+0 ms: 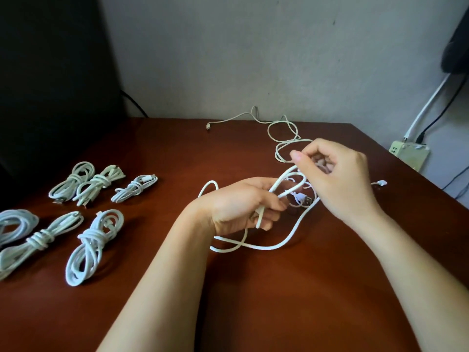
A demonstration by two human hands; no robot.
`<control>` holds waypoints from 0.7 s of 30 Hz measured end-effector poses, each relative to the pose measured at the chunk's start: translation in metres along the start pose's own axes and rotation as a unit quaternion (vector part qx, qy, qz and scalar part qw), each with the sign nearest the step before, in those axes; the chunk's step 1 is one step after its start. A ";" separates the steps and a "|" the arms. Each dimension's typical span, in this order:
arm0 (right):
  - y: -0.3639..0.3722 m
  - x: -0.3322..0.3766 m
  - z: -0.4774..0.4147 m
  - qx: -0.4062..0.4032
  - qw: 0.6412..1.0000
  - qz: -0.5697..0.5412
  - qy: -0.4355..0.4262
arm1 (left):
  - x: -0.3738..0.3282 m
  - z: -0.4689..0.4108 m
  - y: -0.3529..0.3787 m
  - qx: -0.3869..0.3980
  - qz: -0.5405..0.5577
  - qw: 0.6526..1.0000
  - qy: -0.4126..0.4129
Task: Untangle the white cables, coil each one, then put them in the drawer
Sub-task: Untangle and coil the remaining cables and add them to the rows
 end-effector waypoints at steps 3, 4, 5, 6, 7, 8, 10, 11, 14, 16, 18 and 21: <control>0.001 0.004 0.000 0.010 0.999 -0.011 -0.042 | 0.000 0.001 -0.003 -0.018 -0.017 1.000 0.002; 0.001 0.005 -0.001 0.016 0.998 -0.011 -0.052 | 0.000 0.001 -0.002 -0.025 -0.032 0.999 0.003; 0.002 0.005 -0.001 0.024 0.998 -0.006 -0.061 | -0.001 0.002 -0.003 -0.035 -0.047 0.998 0.003; 0.004 0.006 -0.001 0.034 0.997 0.001 -0.070 | -0.001 0.002 -0.003 -0.047 -0.058 0.997 0.003; 0.007 0.006 0.000 0.046 0.996 0.007 -0.078 | -0.001 0.002 -0.004 -0.056 -0.062 0.996 0.000; 0.010 0.007 0.001 0.056 0.995 0.015 -0.086 | -0.001 0.002 -0.004 -0.063 -0.062 0.996 -0.002; 0.014 0.007 0.002 0.059 0.993 0.037 -0.097 | -0.001 0.002 -0.005 -0.070 -0.053 0.996 -0.003; 0.014 0.005 0.002 0.051 0.993 0.044 -0.095 | -0.002 0.002 -0.005 -0.072 -0.046 0.996 -0.003; 0.010 -0.001 0.000 0.023 0.996 0.045 -0.074 | -0.006 0.004 -0.005 -0.072 -0.087 0.994 0.006; 0.008 -0.001 0.000 0.009 0.997 0.043 -0.071 | -0.010 0.006 -0.004 -0.079 -0.173 0.982 0.014; 0.007 0.002 0.000 -0.002 0.997 0.032 -0.070 | -0.010 0.006 -0.002 -0.088 -0.232 0.968 0.017; 0.006 0.005 0.001 -0.004 0.997 0.023 -0.070 | -0.009 0.002 -0.011 -0.145 -0.258 0.955 0.029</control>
Point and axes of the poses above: each hand's wrist, its own z-axis away from the middle knuckle, its own y-axis out of the palm, x = y × z, the point moved 7 cm from there along -z, towards the middle knuckle, and after that the axes turned 3 degrees about -y, right-handed, at the moved point
